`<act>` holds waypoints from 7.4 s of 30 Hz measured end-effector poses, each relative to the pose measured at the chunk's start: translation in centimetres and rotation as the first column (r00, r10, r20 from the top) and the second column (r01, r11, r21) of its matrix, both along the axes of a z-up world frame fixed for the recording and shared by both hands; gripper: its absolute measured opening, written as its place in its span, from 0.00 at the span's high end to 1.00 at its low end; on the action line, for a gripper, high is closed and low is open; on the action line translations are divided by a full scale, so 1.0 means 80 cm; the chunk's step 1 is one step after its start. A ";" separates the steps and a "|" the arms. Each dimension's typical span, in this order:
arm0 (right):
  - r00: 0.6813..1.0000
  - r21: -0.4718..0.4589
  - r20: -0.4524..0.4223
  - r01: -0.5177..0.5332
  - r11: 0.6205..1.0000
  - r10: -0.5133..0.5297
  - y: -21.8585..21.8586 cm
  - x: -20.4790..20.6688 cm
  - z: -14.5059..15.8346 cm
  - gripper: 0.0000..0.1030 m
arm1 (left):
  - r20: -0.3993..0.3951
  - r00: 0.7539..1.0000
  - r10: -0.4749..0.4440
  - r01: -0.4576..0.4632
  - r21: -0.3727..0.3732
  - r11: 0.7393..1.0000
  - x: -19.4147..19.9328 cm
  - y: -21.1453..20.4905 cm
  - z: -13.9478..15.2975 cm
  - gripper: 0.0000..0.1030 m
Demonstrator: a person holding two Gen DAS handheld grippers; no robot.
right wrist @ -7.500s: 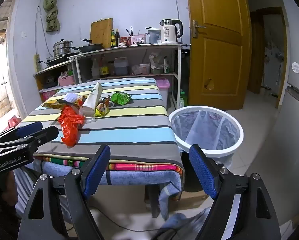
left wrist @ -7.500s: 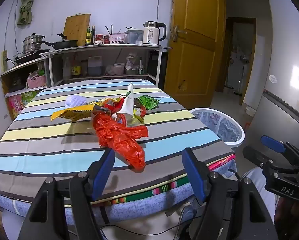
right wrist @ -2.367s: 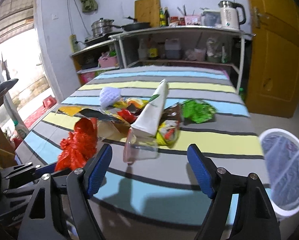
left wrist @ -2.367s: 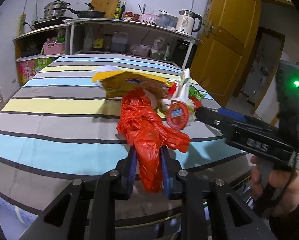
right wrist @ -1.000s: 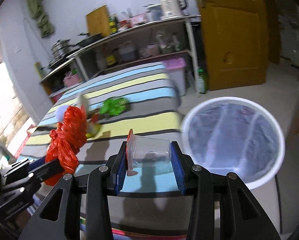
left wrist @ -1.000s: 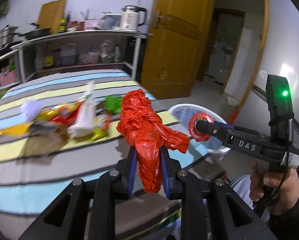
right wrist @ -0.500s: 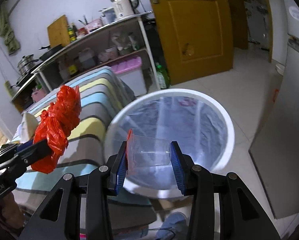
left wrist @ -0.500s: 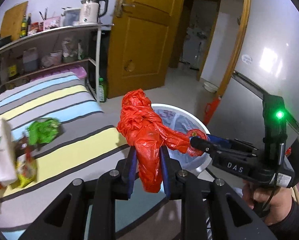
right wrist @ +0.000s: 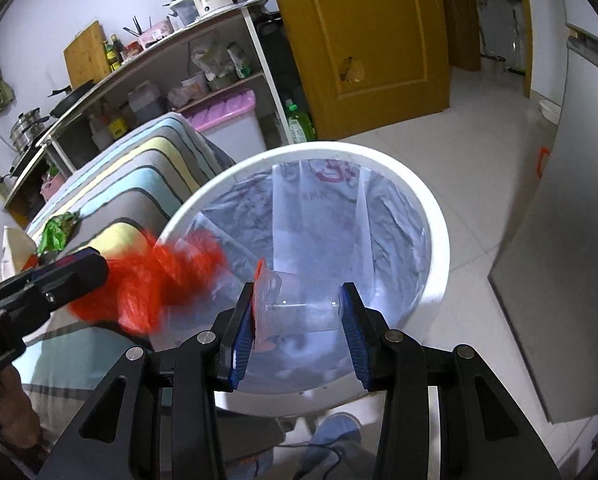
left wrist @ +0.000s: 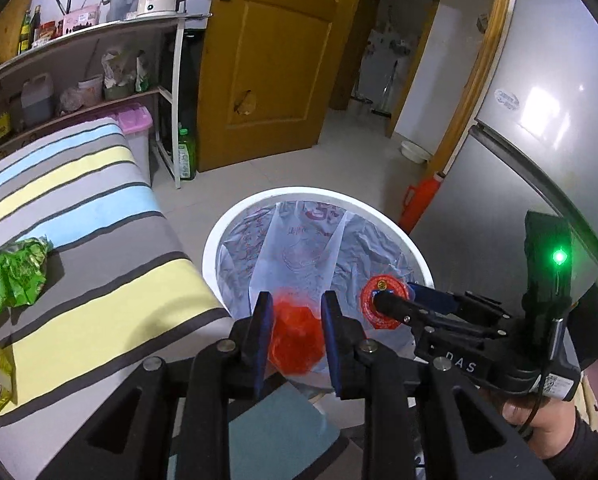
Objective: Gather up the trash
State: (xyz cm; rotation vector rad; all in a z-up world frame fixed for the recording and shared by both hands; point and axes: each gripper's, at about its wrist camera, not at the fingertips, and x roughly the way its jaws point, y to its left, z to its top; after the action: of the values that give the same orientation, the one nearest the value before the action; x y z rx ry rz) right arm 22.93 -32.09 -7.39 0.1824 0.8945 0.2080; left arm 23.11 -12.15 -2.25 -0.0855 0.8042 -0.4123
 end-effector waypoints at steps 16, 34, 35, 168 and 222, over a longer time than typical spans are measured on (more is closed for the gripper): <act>0.998 0.002 0.055 -0.001 1.000 0.001 0.006 -0.021 0.023 0.52 | 0.064 0.994 0.089 -0.085 -0.064 0.994 -0.030 0.049 0.025 0.67; 0.972 0.039 0.200 -0.135 0.990 0.125 0.061 -0.100 0.101 0.50 | 0.213 0.944 0.250 -0.245 -0.051 0.968 -0.133 0.133 0.060 0.57; 0.969 0.038 0.201 -0.150 0.988 0.140 0.070 -0.104 0.102 0.50 | 0.221 0.941 0.258 -0.255 -0.044 0.966 -0.137 0.135 0.060 0.57; 0.997 0.073 0.082 -0.005 0.997 -0.001 0.009 -0.012 0.042 0.74 | 0.066 0.998 -0.020 0.026 -0.098 0.995 -0.002 0.014 0.028 0.95; 0.924 0.025 0.222 -0.324 0.946 0.311 0.169 -0.110 0.105 0.67 | 0.220 0.912 0.346 -0.343 -0.051 0.938 -0.149 0.210 0.046 0.73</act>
State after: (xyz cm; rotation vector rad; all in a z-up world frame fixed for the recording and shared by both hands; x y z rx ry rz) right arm 14.09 -18.53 1.02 0.0680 0.6969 0.5487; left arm 11.16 4.64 1.41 -0.1848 0.5466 -0.0877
